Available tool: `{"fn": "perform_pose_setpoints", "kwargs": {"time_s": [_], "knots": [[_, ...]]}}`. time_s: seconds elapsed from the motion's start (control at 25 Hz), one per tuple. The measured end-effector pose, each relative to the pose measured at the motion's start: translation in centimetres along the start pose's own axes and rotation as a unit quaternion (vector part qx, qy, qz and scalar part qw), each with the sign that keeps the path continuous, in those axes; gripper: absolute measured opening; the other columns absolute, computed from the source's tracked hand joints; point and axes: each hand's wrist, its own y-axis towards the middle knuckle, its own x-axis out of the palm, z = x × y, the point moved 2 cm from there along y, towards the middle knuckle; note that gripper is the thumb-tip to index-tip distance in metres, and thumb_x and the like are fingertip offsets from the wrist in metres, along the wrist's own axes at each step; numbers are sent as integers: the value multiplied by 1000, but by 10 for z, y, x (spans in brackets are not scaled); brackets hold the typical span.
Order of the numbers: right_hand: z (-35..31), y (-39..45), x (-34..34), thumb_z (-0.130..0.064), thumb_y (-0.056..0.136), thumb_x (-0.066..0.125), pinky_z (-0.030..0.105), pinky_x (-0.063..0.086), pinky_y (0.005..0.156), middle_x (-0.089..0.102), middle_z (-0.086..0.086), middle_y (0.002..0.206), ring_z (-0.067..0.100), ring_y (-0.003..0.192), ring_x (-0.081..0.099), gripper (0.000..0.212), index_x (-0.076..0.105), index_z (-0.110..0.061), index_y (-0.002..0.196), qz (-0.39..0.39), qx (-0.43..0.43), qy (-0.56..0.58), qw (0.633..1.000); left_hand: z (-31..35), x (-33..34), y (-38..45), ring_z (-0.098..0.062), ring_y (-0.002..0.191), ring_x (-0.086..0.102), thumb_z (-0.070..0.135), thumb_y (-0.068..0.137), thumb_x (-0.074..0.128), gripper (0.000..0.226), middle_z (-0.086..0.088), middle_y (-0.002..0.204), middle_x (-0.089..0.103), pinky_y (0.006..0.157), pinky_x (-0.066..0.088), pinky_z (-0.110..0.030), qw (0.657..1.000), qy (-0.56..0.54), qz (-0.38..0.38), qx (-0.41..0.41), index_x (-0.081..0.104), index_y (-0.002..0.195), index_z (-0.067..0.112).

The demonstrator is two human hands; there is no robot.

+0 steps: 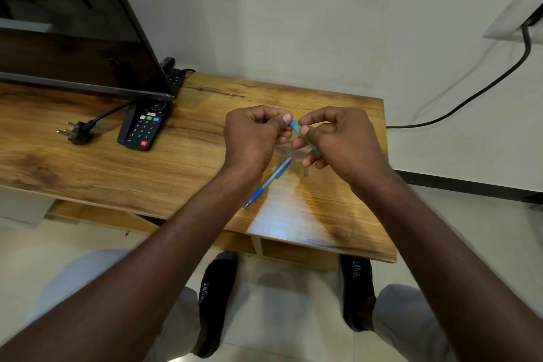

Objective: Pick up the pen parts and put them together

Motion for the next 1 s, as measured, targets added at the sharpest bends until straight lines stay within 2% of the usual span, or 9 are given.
{"fn": "perform_pose_setpoints", "kwargs": {"time_s": [0.24,0.44,0.6,0.8,1.0], "knots": [[1,3,-3,-15,100,70,32,52,53,81,1,79,25,55,72,6,76,-16,103,14,-9,-23,1000,2,-2,1,-19,70,73,4,93,76,10,-18,84,78,69,61,-28,1000,19,-10,19,78,100,-2],[2,3,-6,-15,100,69,25,48,50,80,1,77,20,53,70,8,77,-18,101,22,-16,-39,999,3,-3,2,-20,72,73,4,93,76,7,-14,82,78,69,61,-28,998,45,-28,42,80,97,0],[4,4,-9,-14,101,68,28,49,50,80,4,79,19,55,68,10,77,-16,103,19,4,-9,1000,5,-3,2,-18,72,73,4,93,76,7,-13,83,78,68,61,-27,996,54,-52,47,80,98,0],[3,4,-9,-14,102,66,18,45,47,80,5,80,12,55,66,13,79,-17,101,35,12,5,999,5,-2,0,-20,74,73,3,93,76,7,-14,84,79,70,61,-28,995,60,-59,52,80,97,1],[4,2,-9,-13,100,69,22,46,50,81,5,80,12,60,66,9,77,-15,104,-9,37,15,999,5,-2,-2,-19,71,72,2,93,75,6,-14,80,77,70,63,-29,996,36,-75,22,79,97,-2]]}}
